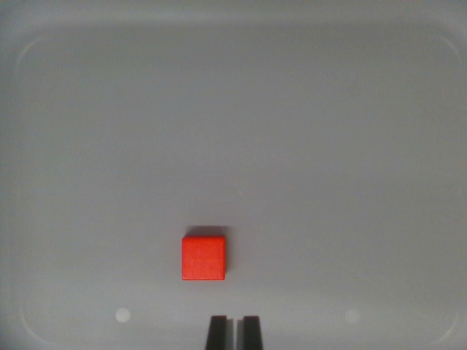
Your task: Reach red block
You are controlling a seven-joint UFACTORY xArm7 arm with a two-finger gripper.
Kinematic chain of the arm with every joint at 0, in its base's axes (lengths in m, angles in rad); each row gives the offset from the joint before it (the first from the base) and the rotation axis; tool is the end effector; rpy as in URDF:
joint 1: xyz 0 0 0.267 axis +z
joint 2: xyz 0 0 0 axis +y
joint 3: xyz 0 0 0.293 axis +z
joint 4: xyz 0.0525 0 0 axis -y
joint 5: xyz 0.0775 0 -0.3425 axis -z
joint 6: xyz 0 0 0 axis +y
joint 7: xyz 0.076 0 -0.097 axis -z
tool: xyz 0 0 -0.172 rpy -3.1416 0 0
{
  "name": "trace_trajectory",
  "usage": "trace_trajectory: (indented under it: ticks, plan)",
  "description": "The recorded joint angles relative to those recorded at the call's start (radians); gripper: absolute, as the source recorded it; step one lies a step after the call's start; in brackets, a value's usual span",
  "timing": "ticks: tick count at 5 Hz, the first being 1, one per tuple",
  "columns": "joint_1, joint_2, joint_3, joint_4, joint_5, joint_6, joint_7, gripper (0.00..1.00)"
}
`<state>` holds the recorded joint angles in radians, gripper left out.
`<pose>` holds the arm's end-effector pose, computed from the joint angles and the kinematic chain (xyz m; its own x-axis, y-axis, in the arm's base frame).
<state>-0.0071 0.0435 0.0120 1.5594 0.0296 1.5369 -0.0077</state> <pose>0.4817 0.0102 0.3456 0.9997 0.0116 -0.0208 0.0110 -0.9995 -0.0302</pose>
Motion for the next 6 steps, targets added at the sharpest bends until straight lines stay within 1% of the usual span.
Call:
trace_trajectory:
  ticks: [5,6]
  plan:
    - [0.0005,0.002,0.000,-0.007,0.0003,-0.008,0.000,0.00]
    - [0.0013,0.004,0.001,-0.017,0.0006,-0.021,0.000,0.00]
